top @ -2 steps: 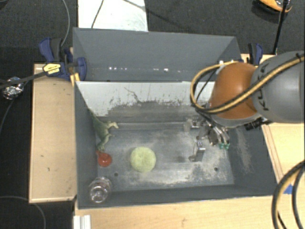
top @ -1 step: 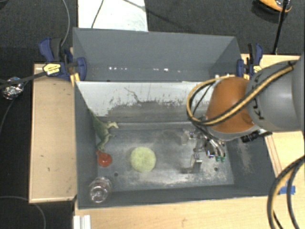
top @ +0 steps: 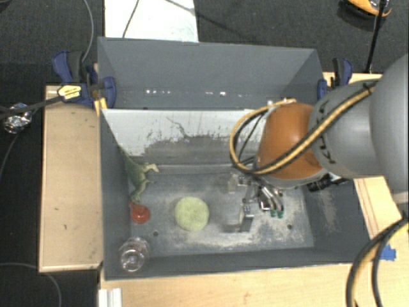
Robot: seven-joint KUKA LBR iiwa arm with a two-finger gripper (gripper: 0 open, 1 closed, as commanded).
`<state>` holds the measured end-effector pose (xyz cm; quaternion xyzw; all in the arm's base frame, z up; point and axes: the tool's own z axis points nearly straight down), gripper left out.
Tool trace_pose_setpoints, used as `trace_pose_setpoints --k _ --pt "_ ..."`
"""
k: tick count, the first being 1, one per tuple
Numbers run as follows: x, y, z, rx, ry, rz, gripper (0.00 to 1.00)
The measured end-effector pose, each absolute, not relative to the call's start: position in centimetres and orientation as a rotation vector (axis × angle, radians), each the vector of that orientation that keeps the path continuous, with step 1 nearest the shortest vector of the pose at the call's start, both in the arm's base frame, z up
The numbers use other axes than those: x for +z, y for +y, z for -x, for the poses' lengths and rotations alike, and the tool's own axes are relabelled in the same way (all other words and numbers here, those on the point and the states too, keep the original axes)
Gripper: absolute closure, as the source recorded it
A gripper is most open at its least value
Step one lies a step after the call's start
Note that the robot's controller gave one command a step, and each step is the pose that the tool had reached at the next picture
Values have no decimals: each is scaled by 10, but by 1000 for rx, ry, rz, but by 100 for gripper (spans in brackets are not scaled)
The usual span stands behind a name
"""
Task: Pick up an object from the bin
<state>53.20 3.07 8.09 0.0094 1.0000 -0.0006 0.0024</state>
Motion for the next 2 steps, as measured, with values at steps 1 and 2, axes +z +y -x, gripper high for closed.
trace_pose_setpoints --k 1,2 --pt "75 57 -559 7 3134 -238 0" --pt "116 68 -551 -3 3142 -187 0"
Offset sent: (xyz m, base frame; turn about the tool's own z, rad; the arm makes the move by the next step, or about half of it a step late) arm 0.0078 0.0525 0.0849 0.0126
